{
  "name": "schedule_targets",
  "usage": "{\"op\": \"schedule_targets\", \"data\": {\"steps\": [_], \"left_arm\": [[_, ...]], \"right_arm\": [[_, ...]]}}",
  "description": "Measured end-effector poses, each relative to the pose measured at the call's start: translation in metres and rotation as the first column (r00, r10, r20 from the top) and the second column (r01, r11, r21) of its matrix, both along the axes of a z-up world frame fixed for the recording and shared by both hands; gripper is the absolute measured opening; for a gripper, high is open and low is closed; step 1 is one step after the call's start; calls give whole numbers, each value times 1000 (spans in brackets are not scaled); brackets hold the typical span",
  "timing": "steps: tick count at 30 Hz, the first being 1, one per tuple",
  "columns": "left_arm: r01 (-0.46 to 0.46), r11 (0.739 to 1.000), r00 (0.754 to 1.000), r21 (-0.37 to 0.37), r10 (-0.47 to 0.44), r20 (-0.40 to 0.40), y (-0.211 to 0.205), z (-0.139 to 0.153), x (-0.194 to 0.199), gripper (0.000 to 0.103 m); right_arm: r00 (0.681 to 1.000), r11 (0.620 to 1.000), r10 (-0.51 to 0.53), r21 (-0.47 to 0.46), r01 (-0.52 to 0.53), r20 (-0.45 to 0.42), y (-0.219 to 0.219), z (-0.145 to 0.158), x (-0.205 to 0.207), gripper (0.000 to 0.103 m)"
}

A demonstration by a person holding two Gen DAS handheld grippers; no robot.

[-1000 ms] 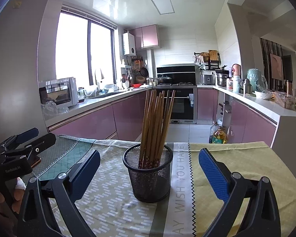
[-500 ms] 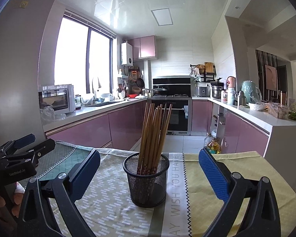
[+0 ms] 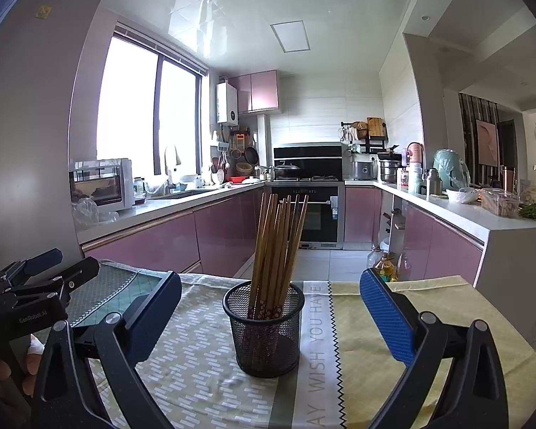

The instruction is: Organize utensils

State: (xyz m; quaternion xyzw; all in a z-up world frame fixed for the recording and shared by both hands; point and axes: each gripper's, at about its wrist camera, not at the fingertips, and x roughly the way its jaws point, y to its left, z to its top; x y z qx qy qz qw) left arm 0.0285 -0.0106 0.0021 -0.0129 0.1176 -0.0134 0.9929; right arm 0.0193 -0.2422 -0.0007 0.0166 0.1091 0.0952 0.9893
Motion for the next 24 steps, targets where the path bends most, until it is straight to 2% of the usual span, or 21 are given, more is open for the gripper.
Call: {"op": "schedule_targets", "data": {"steps": [24], "left_arm": [[6, 1000, 1000, 5, -6, -7, -2, -2, 0, 98]], "right_arm": [[1000, 1000, 1, 9, -1, -9, 2, 0, 0, 97]]}}
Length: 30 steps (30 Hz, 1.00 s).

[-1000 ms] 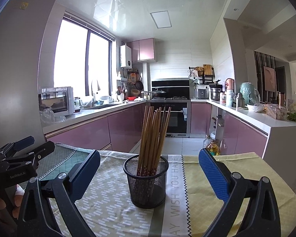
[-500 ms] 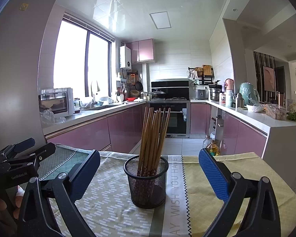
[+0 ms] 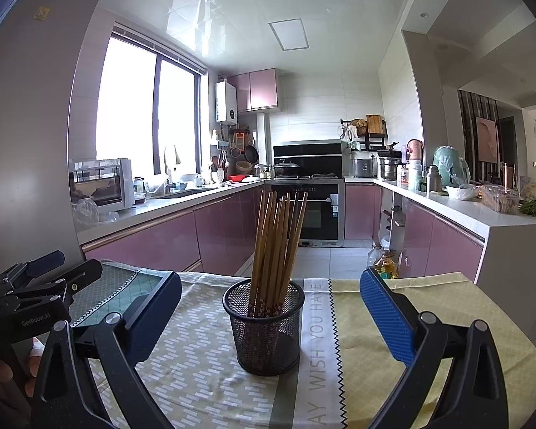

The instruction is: Organize utensils

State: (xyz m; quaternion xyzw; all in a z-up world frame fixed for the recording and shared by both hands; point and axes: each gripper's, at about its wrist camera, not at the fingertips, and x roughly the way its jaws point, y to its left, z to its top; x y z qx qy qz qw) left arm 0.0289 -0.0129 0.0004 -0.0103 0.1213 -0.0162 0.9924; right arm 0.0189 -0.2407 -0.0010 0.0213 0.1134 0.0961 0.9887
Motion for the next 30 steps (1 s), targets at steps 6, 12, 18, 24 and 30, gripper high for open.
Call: {"op": "schedule_targets", "data": {"steps": [6, 12, 18, 24, 30], "left_arm": [[2, 1000, 1000, 3, -2, 1, -2, 1, 0, 98], [0, 1000, 1000, -2, 0, 3, -1, 1, 0, 98], [1, 1000, 1000, -1, -1, 5, -1, 2, 0, 98], [2, 1000, 1000, 2, -3, 8, -1, 3, 1, 98], [2, 1000, 1000, 4, -2, 12, -1, 5, 2, 98]], "right_arm": [[1000, 1000, 1, 2, -1, -4, 0, -1, 0, 97], [1000, 1000, 0, 4, 0, -3, 0, -1, 0, 97], [1000, 1000, -2, 6, 2, -7, 0, -2, 2, 97], [1000, 1000, -4, 9, 4, -10, -1, -3, 3, 97], [1000, 1000, -5, 12, 5, -8, -1, -3, 4, 97]]}}
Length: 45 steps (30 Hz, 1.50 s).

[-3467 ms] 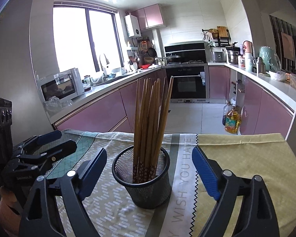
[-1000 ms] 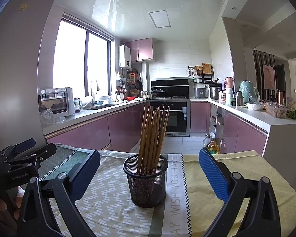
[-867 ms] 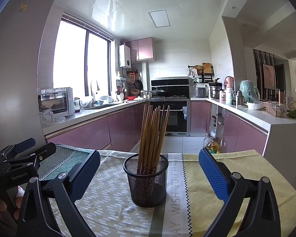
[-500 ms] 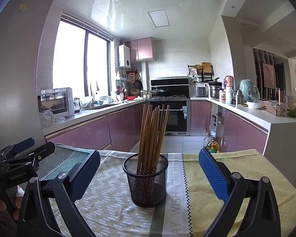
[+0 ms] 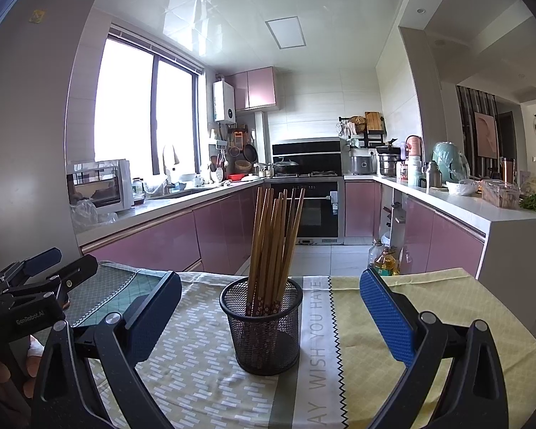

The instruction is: Organize utensils

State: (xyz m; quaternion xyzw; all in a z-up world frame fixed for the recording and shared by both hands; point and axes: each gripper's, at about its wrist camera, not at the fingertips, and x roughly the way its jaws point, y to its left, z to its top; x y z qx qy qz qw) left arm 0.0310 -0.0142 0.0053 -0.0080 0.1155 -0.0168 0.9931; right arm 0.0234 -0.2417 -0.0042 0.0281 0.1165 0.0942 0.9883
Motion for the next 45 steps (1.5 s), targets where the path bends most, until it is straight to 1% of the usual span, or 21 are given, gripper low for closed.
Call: {"op": "schedule_targets", "data": {"steps": [15, 45], "left_arm": [[0, 1000, 1000, 14, 0, 18, -2, 1, -1, 98], [14, 1000, 1000, 23, -15, 24, -3, 0, -2, 98]], "right_arm": [[1000, 1000, -2, 11, 2, -6, -3, -2, 2, 97], [1000, 1000, -9, 14, 9, -12, -4, -6, 3, 97]]}}
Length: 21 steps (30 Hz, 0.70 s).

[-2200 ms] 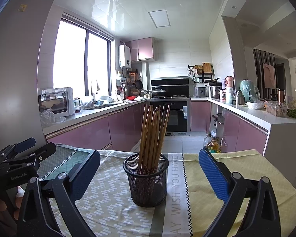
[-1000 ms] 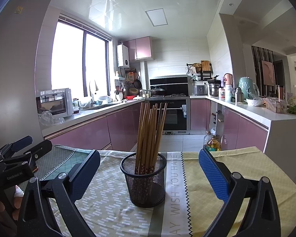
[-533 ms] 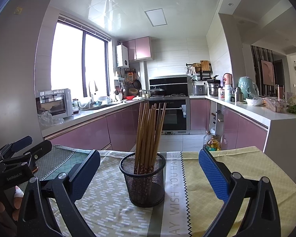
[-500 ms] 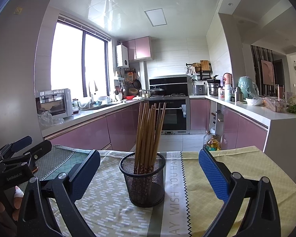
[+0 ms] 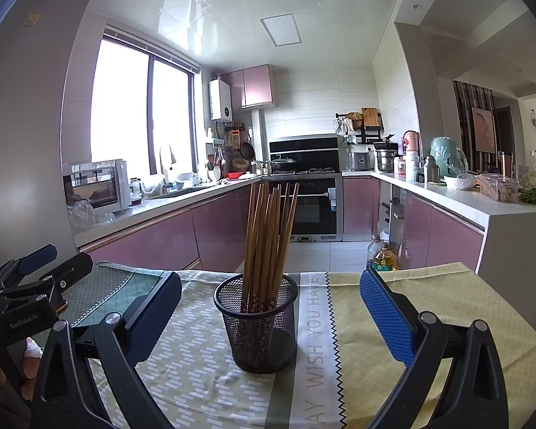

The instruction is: Organize utensils

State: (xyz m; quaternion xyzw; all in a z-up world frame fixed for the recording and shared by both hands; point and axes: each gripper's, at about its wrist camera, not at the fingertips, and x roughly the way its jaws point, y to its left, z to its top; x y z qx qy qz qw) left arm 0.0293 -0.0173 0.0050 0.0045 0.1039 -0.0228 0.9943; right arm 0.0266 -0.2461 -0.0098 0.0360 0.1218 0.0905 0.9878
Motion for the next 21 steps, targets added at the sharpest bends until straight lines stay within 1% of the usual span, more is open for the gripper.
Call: {"op": "schedule_targets", "data": {"steps": [6, 14, 17, 21], "left_arm": [[2, 1000, 1000, 7, -2, 3, -2, -1, -1, 98], [-8, 1000, 1000, 3, 8, -26, -2, -4, 3, 98], [-2, 1000, 999, 2, 2, -54, -2, -8, 7, 98], [2, 1000, 996, 1, -2, -90, 1, -12, 14, 98]], "right_arm": [[1000, 1000, 1, 1, -1, -4, 0, -1, 0, 97], [1000, 1000, 1, 1, -1, -11, -1, -2, 0, 97], [1000, 1000, -2, -1, 2, -20, -3, -4, 1, 97], [999, 999, -27, -34, 26, -43, -12, -7, 5, 97]]}}
